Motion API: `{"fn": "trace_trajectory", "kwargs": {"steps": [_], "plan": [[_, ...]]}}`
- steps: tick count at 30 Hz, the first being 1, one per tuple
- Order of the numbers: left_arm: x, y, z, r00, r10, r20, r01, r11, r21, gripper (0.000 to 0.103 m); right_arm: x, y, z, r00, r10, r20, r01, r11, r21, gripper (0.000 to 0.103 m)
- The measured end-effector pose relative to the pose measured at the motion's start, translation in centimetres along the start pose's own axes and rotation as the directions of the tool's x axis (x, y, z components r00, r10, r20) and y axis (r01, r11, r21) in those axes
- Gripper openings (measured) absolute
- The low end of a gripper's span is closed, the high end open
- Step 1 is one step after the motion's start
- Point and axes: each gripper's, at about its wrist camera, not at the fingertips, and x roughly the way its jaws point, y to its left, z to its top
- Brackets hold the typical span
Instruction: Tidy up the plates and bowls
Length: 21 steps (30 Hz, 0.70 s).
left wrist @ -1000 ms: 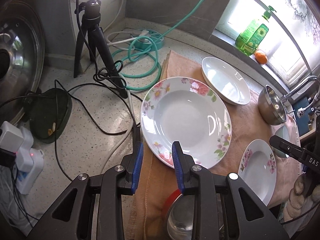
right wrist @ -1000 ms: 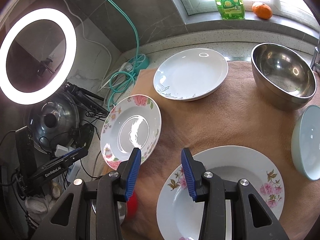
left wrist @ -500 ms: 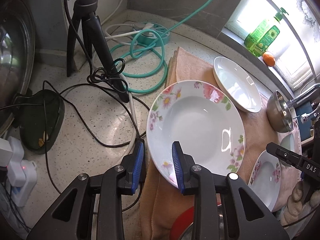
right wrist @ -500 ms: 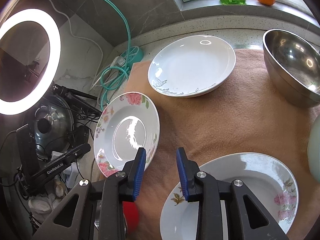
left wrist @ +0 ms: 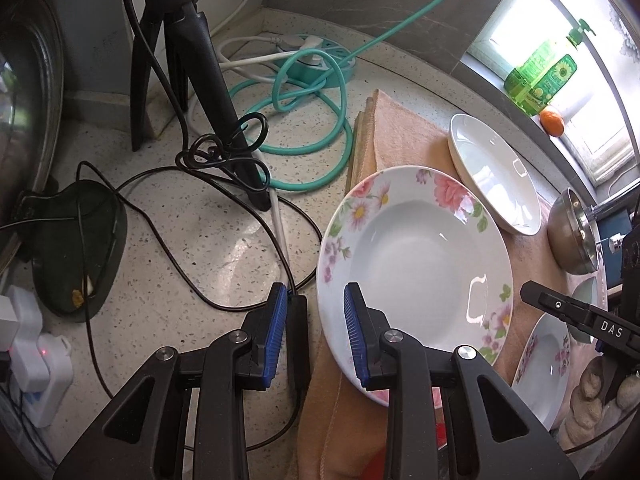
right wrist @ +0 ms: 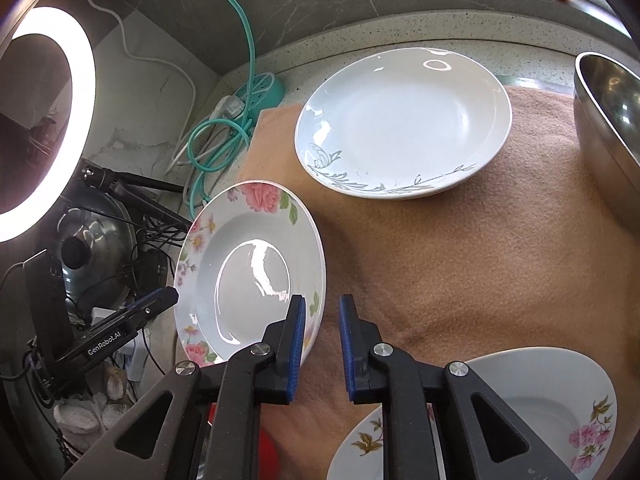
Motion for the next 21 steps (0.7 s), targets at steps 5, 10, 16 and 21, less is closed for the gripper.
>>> {"fn": "trace_trajectory", "kwargs": {"steps": [5, 10, 16, 21], "plan": [[0.5, 0.1, 0.2, 1.0, -0.009, -0.016, 0.009, 1.0, -0.005, 0.028, 0.7, -0.1, 0.4, 1.0, -0.001, -0.012, 0.002, 1.0, 0.006, 0.012], [1.0, 0.0, 0.5, 1.0, -0.013, -0.025, 0.012, 1.0, -0.003, 0.027, 1.1, -0.2, 0.7, 1.0, -0.005, -0.024, 0.005, 1.0, 0.01, 0.011], [1.4, -0.2, 0.6, 0.999, -0.018, -0.034, 0.018, 1.0, 0.0, 0.023, 1.6, -0.1, 0.8, 0.999, -0.002, -0.041, 0.002, 1.0, 0.008, 0.009], [1.4, -0.5, 0.7, 0.999, -0.025, -0.033, 0.025, 1.0, 0.008, 0.018, 1.9, -0.1, 0.9, 0.999, 0.006, -0.052, -0.005, 1.0, 0.009, 0.008]]}}
